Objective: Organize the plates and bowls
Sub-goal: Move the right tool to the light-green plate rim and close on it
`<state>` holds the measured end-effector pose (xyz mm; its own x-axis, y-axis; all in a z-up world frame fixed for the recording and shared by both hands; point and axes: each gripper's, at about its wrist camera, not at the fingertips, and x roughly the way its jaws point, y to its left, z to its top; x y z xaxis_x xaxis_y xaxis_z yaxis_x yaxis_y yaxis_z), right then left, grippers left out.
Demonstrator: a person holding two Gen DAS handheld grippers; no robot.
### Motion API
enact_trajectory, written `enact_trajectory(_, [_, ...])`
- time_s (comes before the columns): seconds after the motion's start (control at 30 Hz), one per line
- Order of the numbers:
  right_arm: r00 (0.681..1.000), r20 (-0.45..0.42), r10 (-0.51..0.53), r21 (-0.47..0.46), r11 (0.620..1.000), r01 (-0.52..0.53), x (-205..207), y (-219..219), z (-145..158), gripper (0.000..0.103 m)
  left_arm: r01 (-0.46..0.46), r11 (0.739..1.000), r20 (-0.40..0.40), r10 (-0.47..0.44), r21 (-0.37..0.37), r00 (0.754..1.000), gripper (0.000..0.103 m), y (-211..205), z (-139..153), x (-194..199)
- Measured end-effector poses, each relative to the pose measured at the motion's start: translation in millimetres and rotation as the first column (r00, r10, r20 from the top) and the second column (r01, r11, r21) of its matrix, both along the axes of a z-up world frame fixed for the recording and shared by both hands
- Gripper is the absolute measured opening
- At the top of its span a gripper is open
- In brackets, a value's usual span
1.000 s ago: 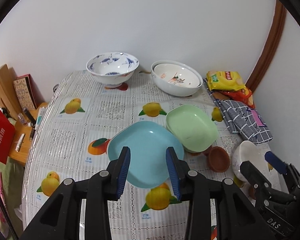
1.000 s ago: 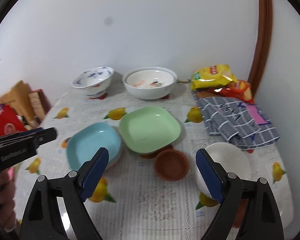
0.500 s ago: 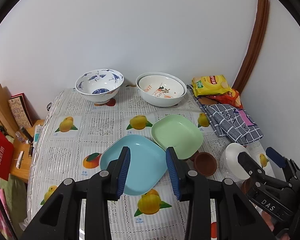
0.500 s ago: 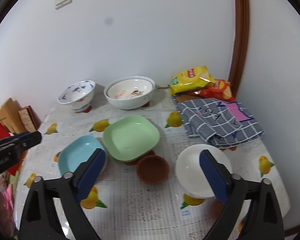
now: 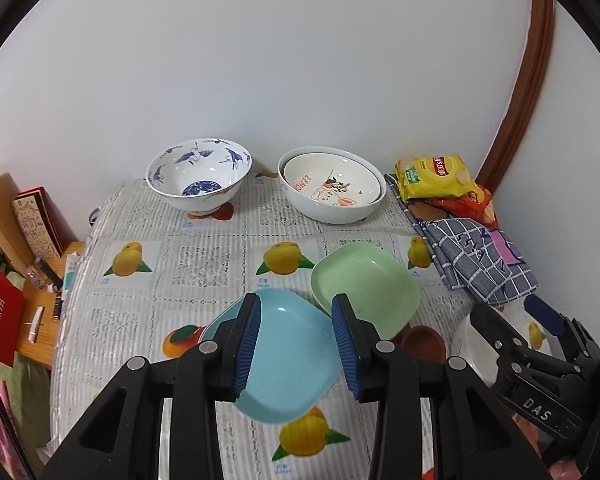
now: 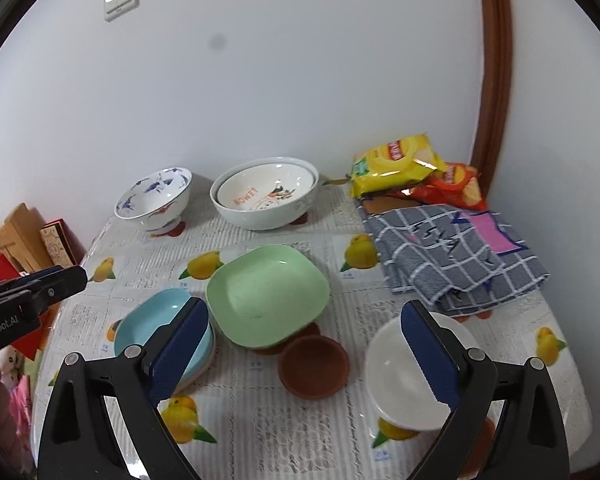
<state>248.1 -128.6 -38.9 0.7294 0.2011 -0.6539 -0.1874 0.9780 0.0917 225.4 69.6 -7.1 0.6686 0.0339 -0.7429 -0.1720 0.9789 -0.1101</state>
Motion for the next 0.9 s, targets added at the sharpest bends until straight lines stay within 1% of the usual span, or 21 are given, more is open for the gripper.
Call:
enact_trajectory(0.13, [1.0,-0.006,0.004,-0.014,1.0,-0.004,21.6,7.2,-6.4,0.096,-0.006,1.0,-0.021,0.006,0.007,1.0,0.035,2.4,-9.1,20.3])
enact_trajectory(0.27, [1.0,-0.004,0.01,-0.027,1.0,-0.01,45.3,11.1,-11.9,0.092,-0.004,1.0,-0.036,0.005,0.008,0.999,0.035,4.3,-20.6,42.3])
enact_trajectory(0.43, [1.0,-0.016,-0.005,-0.017,1.0,0.005,74.7,9.1,-21.5,0.092,0.009,1.0,-0.059,-0.009,0.001,0.998,0.035,3.0,-34.9,68.2])
enact_trajectory(0.53, [0.999,-0.034,-0.011,-0.011,1.0,0.011,88.3,7.3,-28.2,0.092,0.016,1.0,-0.069,-0.014,0.015,0.997,0.035,0.1,-42.6,82.7])
enact_trajectory(0.83, [0.995,-0.095,-0.016,-0.008,1.0,0.015,120.4,8.3,-64.4,0.092,0.045,0.999,-0.129,-0.043,0.009,0.991,0.035,-6.8,-76.0,123.3])
enact_trajectory(0.9, [0.993,-0.113,-0.025,-0.017,1.0,0.023,124.5,9.3,-74.2,0.089,0.053,0.999,-0.144,-0.052,0.008,0.988,0.035,-8.0,-84.8,130.7])
